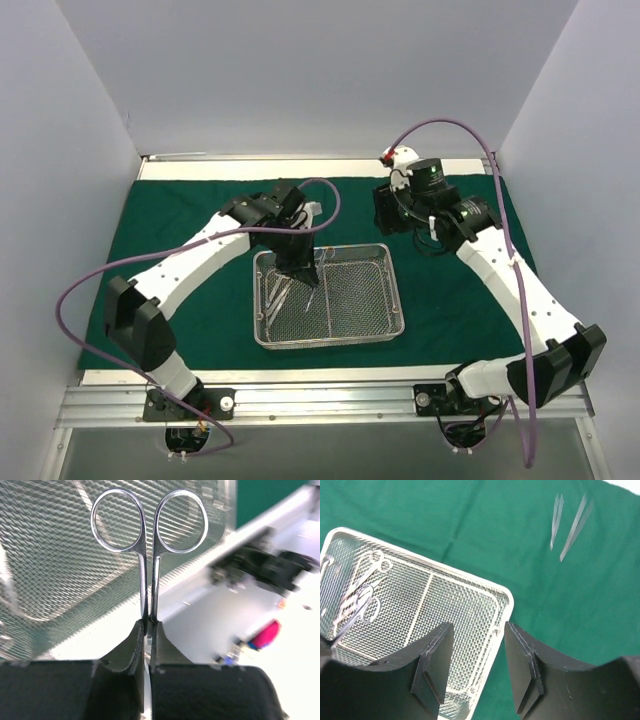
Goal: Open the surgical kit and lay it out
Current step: Pick up the medical item from the container, then place the medical item in the surgical kit.
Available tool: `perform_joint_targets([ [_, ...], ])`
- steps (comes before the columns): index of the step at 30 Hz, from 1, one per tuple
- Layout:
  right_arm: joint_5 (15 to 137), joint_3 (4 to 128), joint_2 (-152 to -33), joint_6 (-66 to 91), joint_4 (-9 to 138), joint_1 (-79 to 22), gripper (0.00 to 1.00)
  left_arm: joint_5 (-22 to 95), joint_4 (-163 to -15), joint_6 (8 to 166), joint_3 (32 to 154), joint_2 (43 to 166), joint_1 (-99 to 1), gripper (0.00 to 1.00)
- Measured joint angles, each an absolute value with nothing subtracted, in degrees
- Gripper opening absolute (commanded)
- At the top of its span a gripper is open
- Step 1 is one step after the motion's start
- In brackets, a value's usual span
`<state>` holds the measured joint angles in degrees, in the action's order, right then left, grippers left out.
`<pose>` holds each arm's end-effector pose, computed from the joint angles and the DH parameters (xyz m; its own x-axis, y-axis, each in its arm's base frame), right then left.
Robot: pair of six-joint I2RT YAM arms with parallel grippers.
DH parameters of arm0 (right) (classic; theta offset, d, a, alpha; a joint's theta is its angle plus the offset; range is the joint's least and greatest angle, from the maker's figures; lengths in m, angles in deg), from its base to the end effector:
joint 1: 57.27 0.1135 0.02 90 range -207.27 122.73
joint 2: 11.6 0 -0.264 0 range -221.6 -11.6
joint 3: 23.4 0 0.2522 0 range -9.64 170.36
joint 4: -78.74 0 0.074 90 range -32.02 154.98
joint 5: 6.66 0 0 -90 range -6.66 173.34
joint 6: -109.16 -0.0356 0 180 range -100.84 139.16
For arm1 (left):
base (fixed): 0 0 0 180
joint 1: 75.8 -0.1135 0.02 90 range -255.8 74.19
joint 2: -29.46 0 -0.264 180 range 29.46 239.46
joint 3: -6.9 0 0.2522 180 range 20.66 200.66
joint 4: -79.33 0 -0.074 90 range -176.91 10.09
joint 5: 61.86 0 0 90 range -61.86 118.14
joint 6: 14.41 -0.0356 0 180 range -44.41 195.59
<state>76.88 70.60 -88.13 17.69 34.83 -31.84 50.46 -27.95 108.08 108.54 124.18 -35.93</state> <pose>0.2665 0.1312 0.3973 -0.4153 -0.1692 -0.8938 -0.5072 0.8587 0.0730 0.2492 -0.2257 0.3095 -0.9732 0.1654 -0.1597 0.2250 0.8288 -0.5124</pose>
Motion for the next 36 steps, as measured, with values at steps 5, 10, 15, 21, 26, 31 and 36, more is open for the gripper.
perform_joint_targets([
  [5, 72.4, 65.7, -80.5, 27.3, 39.6, -27.3, 0.45, 57.9, -28.3, 111.8, 106.7, 116.3, -37.9, 0.02],
  [10, 65.3, 60.3, -67.4, 40.9, 43.0, -22.5, 0.53, 66.7, -30.9, 119.5, 101.3, 105.4, -40.7, 0.02],
  [15, 60.3, 60.0, -62.0, 53.5, 44.5, -18.9, 0.61, 74.0, -37.2, 128.7, 97.3, 98.2, -42.2, 0.02],
  [21, 54.3, 60.2, -63.2, 63.5, 47.2, -13.9, 0.61, 82.6, -50.2, 145.3, 90.0, 90.7, -43.5, 0.02],
  [26, 52.9, 61.6, -67.8, 69.6, 48.4, -6.6, 0.6, 88.4, -62.4, 159.3, 86.8, 87.2, -46.2, 0.02],
  [31, 55.6, 63.0, -71.2, 74.6, 49.6, 0.6, 0.58, 92.0, -75.5, 172.8, 83.3, 85.4, -47.8, 0.02],
  [36, 60.5, 63.9, -72.2, 77.8, 52.4, 5.2, 0.55, 94.3, -81.5, 180.0, 82.8, 85.4, -48.6, 0.02],
])
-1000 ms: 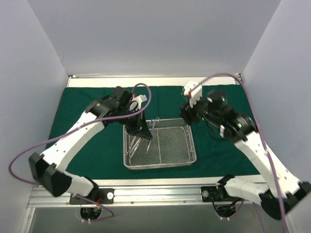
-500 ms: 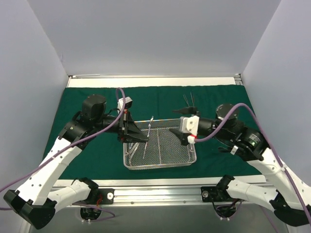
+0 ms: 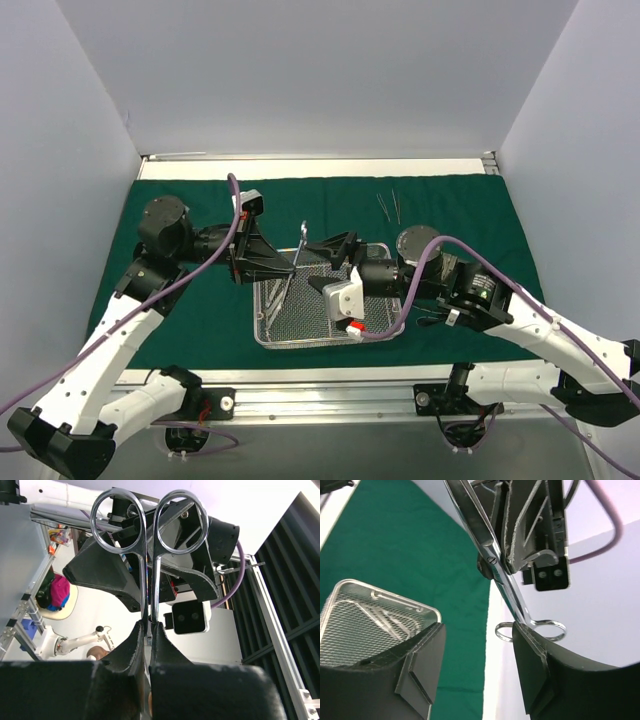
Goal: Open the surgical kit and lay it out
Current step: Place the medical item in the surgical kit.
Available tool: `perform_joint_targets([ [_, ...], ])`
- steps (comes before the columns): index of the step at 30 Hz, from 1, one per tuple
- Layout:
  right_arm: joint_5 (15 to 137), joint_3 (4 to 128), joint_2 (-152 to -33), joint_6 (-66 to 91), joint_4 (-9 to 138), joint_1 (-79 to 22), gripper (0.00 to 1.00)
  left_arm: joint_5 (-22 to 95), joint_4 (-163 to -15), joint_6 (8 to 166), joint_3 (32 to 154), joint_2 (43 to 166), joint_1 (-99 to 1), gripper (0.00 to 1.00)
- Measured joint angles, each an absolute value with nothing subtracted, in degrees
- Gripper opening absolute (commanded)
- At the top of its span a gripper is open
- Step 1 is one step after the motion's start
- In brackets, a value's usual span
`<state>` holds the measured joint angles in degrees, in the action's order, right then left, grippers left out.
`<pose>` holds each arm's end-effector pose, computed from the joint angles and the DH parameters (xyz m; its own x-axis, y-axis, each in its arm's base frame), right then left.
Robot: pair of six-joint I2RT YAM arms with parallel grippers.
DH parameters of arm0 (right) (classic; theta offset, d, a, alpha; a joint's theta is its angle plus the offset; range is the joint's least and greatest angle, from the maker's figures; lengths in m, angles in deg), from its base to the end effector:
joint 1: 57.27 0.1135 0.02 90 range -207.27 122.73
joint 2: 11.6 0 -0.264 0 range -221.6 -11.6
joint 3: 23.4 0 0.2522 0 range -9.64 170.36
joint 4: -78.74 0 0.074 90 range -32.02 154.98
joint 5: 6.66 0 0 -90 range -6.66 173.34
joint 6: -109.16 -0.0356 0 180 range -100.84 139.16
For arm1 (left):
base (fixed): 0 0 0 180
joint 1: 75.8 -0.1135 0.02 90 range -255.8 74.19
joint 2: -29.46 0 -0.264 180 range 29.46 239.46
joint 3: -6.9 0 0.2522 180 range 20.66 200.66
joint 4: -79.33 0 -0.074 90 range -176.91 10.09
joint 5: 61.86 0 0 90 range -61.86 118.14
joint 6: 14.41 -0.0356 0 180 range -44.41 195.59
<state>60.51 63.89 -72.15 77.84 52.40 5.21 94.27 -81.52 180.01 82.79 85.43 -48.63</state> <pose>0.0904 0.2035 0.4576 0.8531 -0.0666 -0.5175 -0.5153 0.0478 -0.8557 0.1611 -0.1193 0.4194 -0.9698 0.0572 0.2371 -0.2370 0.0084 -0.9715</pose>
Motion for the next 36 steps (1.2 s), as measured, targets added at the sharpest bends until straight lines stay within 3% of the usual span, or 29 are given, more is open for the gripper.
perform_joint_targets([
  [10, 67.7, 64.6, -72.4, 80.2, 55.0, 7.3, 0.52, 96.0, -84.6, 184.7, 82.4, 86.1, -50.9, 0.02],
  [26, 68.4, 66.3, -75.7, 82.7, 58.3, 7.4, 0.48, 96.1, -85.5, 186.2, 82.4, 86.8, -51.2, 0.02],
  [36, 68.4, 66.3, -76.6, 83.8, 60.8, 7.7, 0.32, 96.1, -85.4, 186.4, 82.1, 85.9, -51.2, 0.02],
])
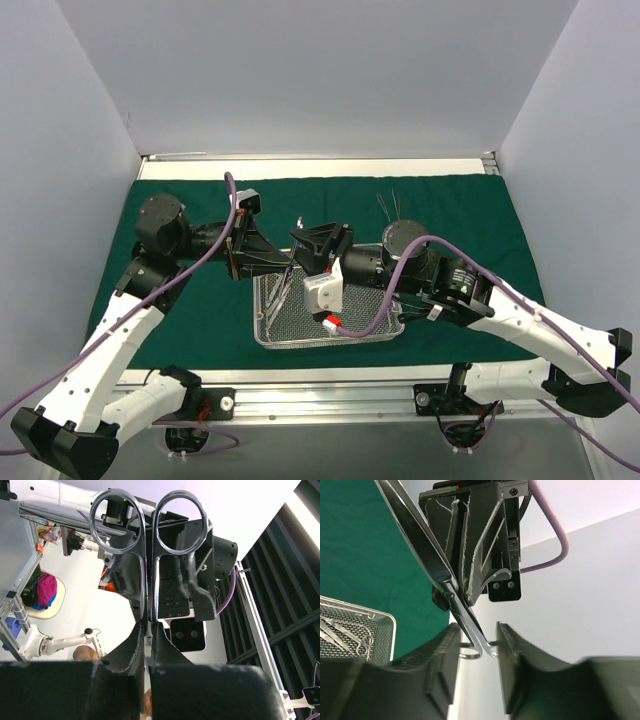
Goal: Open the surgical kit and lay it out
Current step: Place the medical item in the surgical kit.
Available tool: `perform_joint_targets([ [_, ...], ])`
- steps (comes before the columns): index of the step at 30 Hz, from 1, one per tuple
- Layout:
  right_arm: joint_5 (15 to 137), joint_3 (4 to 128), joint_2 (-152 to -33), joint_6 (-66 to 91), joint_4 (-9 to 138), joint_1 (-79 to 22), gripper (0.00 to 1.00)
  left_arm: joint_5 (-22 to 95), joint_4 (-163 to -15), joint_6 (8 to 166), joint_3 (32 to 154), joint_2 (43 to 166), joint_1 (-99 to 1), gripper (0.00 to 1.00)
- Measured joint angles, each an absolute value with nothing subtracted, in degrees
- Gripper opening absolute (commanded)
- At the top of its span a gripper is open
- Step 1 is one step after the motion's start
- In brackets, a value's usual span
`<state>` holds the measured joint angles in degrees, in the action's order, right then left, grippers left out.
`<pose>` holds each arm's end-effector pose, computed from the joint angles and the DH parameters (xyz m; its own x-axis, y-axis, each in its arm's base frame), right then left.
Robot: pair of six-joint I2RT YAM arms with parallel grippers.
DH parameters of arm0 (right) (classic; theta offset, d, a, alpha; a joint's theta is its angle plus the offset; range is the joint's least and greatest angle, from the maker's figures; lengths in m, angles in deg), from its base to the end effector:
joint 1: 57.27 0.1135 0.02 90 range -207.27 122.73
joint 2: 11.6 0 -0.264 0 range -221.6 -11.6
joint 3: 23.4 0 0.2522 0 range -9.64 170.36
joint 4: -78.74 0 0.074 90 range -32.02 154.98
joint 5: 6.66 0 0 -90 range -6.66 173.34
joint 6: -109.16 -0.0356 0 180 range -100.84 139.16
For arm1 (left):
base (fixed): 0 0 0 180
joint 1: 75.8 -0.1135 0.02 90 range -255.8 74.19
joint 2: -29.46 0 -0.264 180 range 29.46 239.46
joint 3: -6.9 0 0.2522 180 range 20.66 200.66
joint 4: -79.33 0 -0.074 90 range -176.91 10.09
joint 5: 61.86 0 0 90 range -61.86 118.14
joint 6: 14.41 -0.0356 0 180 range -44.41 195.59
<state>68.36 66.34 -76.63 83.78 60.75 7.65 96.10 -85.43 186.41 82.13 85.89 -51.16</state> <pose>0.0956 0.2261 0.4709 0.9101 -0.1145 -0.3983 -0.3768 0.1716 -0.9102 0.1680 -0.1134 0.4202 -0.9523 0.0509 0.3009 -0.3017 -0.0083 -0.9534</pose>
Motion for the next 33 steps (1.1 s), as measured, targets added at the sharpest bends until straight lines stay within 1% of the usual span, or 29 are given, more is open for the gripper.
perform_joint_targets([
  [1, 68.3, 66.3, -76.8, 83.9, 60.9, 7.7, 0.29, 96.1, -85.4, 186.4, 82.1, 85.9, -51.2, 0.02],
  [2, 68.3, 66.3, -77.0, 84.0, 61.0, 7.7, 0.2, 96.1, -85.4, 186.4, 82.1, 85.9, -51.2, 0.02],
  [5, 68.1, 66.3, -77.4, 84.5, 60.4, 7.7, 0.0, 96.0, -85.4, 187.3, 82.1, 85.9, -51.3, 0.02],
  [6, 68.1, 66.3, -77.5, 84.9, 60.2, 7.7, 0.0, 96.1, -85.3, 187.8, 82.1, 85.9, -51.4, 0.02],
  [7, 68.1, 66.3, -77.6, 85.1, 60.0, 7.6, 0.0, 96.1, -85.2, 188.3, 82.1, 85.9, -51.6, 0.06],
  [8, 68.1, 66.3, -77.6, 85.1, 59.9, 7.5, 0.0, 95.9, -85.1, 188.8, 82.1, 85.9, -51.6, 0.14],
  [11, 67.7, 66.3, -77.7, 84.0, 60.0, 6.9, 0.0, 94.9, -85.4, 188.9, 82.1, 86.0, -51.7, 0.48],
  [12, 67.5, 66.3, -77.8, 83.3, 59.7, 6.3, 0.0, 94.6, -85.7, 188.4, 82.1, 86.0, -51.9, 0.53],
  [14, 67.0, 66.3, -78.2, 81.5, 59.2, 4.5, 0.0, 94.2, -85.7, 187.3, 82.2, 85.9, -52.8, 0.6],
  [19, 64.8, 64.2, -79.1, 74.1, 59.2, -4.2, 0.0, 92.3, -80.1, 178.7, 82.4, 85.8, -59.8, 0.61],
  [22, 64.9, 63.5, -81.4, 65.7, 60.9, -10.7, 0.0, 88.6, -74.1, 171.1, 82.4, 85.8, -64.4, 0.59],
  [25, 65.6, 64.5, -86.9, 54.8, 63.6, -18.0, 0.0, 84.5, -68.1, 162.7, 82.9, 86.6, -65.4, 0.59],
  [27, 68.6, 67.1, -92.4, 47.8, 63.9, -21.4, 0.0, 82.4, -62.2, 156.3, 84.8, 88.7, -65.4, 0.59],
  [29, 73.3, 72.3, -99.7, 40.6, 62.1, -23.9, 0.0, 79.6, -54.9, 148.3, 88.4, 92.4, -65.4, 0.59],
  [33, 83.6, 87.3, -114.1, 28.7, 55.4, -26.6, 0.0, 73.6, -41.0, 133.5, 98.0, 100.6, -65.4, 0.57],
])
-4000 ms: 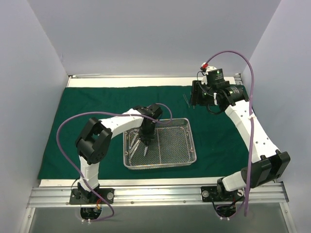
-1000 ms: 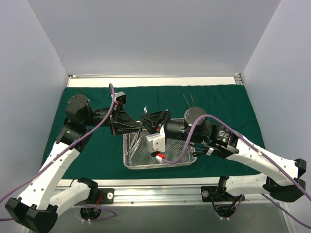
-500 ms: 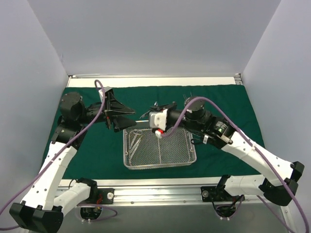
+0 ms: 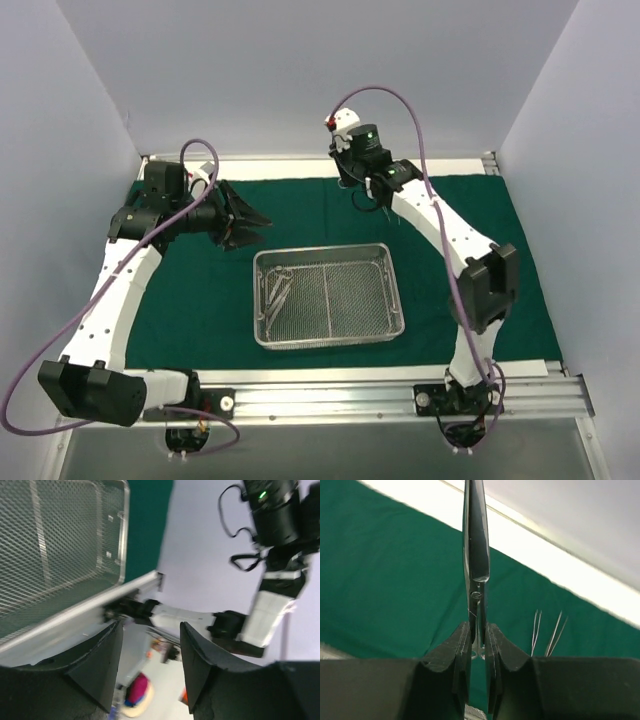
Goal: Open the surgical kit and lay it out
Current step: Place the medical item in the surgical kit.
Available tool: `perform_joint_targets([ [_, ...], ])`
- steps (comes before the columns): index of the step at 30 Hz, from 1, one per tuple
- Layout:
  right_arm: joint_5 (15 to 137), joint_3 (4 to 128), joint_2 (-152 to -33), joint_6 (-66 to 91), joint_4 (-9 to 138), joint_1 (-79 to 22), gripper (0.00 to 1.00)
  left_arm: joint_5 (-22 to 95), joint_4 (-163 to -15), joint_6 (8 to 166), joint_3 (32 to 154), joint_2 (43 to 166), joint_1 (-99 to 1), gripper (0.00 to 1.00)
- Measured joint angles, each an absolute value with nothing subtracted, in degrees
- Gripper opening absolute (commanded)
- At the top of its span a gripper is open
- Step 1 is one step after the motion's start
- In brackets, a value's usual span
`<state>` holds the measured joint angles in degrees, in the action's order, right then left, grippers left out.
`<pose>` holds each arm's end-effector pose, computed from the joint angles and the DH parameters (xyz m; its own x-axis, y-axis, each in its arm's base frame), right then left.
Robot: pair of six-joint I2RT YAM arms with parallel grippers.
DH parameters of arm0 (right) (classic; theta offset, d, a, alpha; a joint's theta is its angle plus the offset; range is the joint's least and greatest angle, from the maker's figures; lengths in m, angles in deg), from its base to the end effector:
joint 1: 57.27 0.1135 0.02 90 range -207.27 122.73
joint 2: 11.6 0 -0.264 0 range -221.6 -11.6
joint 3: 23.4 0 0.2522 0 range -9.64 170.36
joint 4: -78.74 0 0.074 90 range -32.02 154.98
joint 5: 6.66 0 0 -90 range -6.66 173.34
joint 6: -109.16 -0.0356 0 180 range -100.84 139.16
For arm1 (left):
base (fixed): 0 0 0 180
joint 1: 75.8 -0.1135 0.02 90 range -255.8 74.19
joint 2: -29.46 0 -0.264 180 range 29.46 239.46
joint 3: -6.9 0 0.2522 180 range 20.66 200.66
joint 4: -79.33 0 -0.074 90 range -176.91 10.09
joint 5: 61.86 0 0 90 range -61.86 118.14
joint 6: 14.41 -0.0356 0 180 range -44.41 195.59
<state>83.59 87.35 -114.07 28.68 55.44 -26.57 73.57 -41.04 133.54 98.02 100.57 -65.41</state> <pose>0.3719 0.2206 0.3792 -0.1359 -0.2731 -0.9523 -0.5368 0.8282 -0.1609 0.2391 -0.0696 0.3865 -0.8976 -0.4402 -0.0237 -0.1780 0.4113 -0.8940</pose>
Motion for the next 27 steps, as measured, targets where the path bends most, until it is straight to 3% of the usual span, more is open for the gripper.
perform_joint_targets([
  [7, 93.0, 100.6, -128.2, 16.7, 45.5, -30.7, 0.0, 66.6, -28.1, 117.0, 107.2, 107.4, -65.4, 0.54],
  [16, 94.2, 115.8, -145.7, 11.5, 33.0, -34.3, 0.0, 66.2, -24.7, 112.1, 107.3, 111.5, -65.3, 0.54],
  [27, 91.9, 123.0, -152.3, 7.5, 24.7, -35.1, 0.0, 66.7, -24.5, 110.9, 107.3, 114.9, -65.0, 0.54],
])
